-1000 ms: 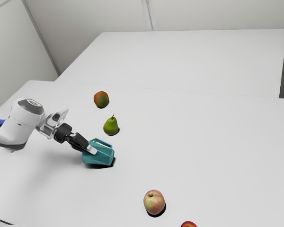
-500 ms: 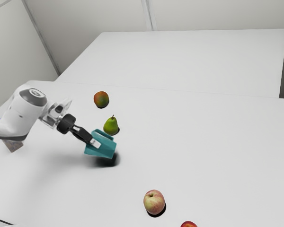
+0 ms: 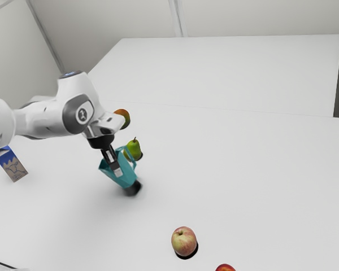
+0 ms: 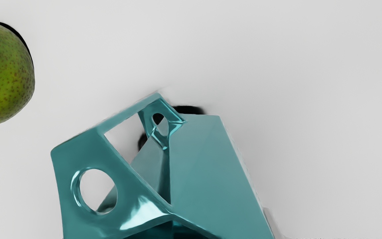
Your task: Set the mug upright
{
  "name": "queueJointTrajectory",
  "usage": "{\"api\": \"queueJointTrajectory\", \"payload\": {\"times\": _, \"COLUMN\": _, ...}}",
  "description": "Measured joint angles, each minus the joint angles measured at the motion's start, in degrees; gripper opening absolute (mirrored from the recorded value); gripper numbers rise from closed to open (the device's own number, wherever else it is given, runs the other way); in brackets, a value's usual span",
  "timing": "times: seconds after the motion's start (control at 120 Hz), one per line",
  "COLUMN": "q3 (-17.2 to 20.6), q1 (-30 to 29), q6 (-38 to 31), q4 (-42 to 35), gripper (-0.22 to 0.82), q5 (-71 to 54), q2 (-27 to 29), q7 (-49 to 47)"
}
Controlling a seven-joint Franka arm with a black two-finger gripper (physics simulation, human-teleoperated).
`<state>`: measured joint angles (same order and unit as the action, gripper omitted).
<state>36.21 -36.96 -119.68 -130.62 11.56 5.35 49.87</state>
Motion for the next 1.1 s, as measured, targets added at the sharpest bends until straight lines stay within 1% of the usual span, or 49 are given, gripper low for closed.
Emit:
{"api": "queueJointTrajectory", "payload": {"times": 0.158, "q3": 2.0, "q1": 0.1, "q6": -3.9, "q4": -0.9, "gripper": -0.18, "q5": -6.0, "q2": -0.2, "q7": -7.4}}
{"api": "queueJointTrajectory", "payload": {"times": 0.392, "q3": 2.8, "q1": 0.1, "q6": -9.8, "q4": -4.3, "gripper": -0.18, "q5": -8.2, "q2": -0.5, "q7": -15.8}}
{"api": "queueJointTrajectory", "payload": {"times": 0.7, "q3": 3.1, "q1": 0.1, "q6": -12.6, "q4": -5.0, "gripper": -0.17, "q5": -8.6, "q2": -1.0, "q7": -23.0}}
{"api": "queueJointTrajectory", "payload": {"times": 0.733, "q3": 3.2, "q1": 0.1, "q6": -12.7, "q4": -5.0, "gripper": -0.15, "q5": -8.5, "q2": -1.1, "q7": -23.5}}
{"api": "queueJointTrajectory", "payload": {"times": 0.758, "q3": 3.3, "q1": 0.2, "q6": -12.8, "q4": -5.0, "gripper": -0.11, "q5": -8.5, "q2": -1.2, "q7": -23.9}}
{"api": "queueJointTrajectory", "payload": {"times": 0.867, "q3": 3.3, "q1": 0.3, "q6": -12.9, "q4": -5.1, "gripper": 0.09, "q5": -8.3, "q2": -1.4, "q7": -25.3}}
{"api": "queueJointTrajectory", "payload": {"times": 0.95, "q3": 3.4, "q1": 0.2, "q6": -13.0, "q4": -5.1, "gripper": 0.21, "q5": -8.3, "q2": -1.5, "q7": -26.3}}
{"api": "queueJointTrajectory", "payload": {"times": 1.1, "q3": 3.5, "q1": 0.2, "q6": -13.1, "q4": -5.0, "gripper": 0.37, "q5": -8.2, "q2": -0.8, "q7": -27.7}}
